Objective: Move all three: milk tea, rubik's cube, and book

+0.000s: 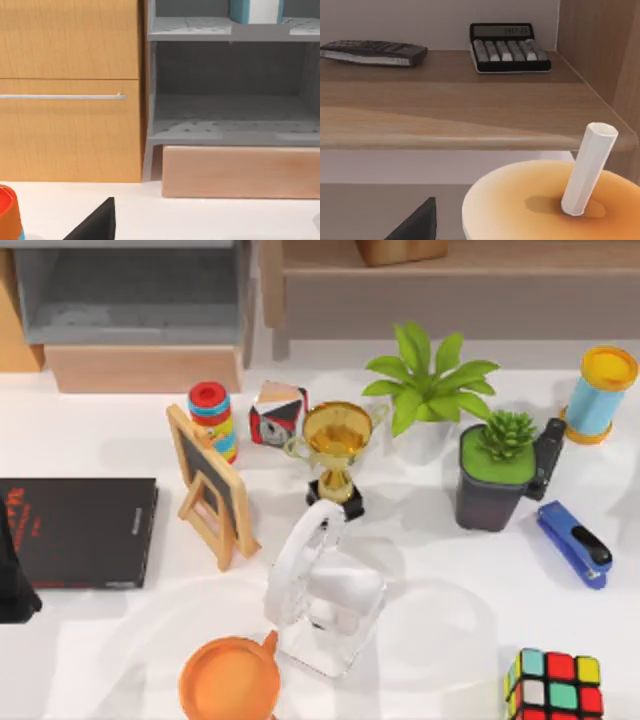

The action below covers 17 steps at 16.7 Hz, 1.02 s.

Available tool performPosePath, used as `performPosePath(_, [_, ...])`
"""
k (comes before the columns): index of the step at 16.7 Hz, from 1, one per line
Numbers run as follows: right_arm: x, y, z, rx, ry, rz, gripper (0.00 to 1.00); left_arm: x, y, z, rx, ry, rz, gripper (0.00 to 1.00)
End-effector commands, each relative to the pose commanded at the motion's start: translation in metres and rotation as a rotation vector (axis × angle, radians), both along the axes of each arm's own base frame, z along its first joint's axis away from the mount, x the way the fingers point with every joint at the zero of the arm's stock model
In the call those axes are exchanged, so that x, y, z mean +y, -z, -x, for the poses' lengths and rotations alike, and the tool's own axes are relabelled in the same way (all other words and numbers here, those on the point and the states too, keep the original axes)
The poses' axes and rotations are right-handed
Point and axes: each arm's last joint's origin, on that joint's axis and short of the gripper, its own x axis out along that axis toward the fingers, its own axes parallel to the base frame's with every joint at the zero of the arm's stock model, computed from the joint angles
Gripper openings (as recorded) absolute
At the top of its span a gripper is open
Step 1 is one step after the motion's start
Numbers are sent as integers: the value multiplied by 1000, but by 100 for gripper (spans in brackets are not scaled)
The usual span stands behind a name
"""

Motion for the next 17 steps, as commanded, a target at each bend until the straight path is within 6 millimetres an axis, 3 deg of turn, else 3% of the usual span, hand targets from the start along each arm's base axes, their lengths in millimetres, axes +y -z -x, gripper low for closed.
performPosePath(4, [9, -32, -12, -28, -18, -57, 100, 0, 0, 0, 0, 0, 0, 100])
performPosePath(7, [39, -63, -28, 8, -77, -194, 100, 0, 0, 0, 0, 0, 0, 100])
performPosePath(10, [88, -81, -40, 162, -151, -397, 100, 0, 0, 0, 0, 0, 0, 100])
performPosePath(12, [129, -82, -40, 344, -185, -539, 100, 0, 0, 0, 0, 0, 0, 100])
performPosePath(14, [173, -76, -31, 575, -191, -657, 100, 0, 0, 0, 0, 0, 0, 100])
performPosePath(17, [234, -65, 1, 947, -142, -727, 100, 0, 0, 0, 0, 0, 0, 100])
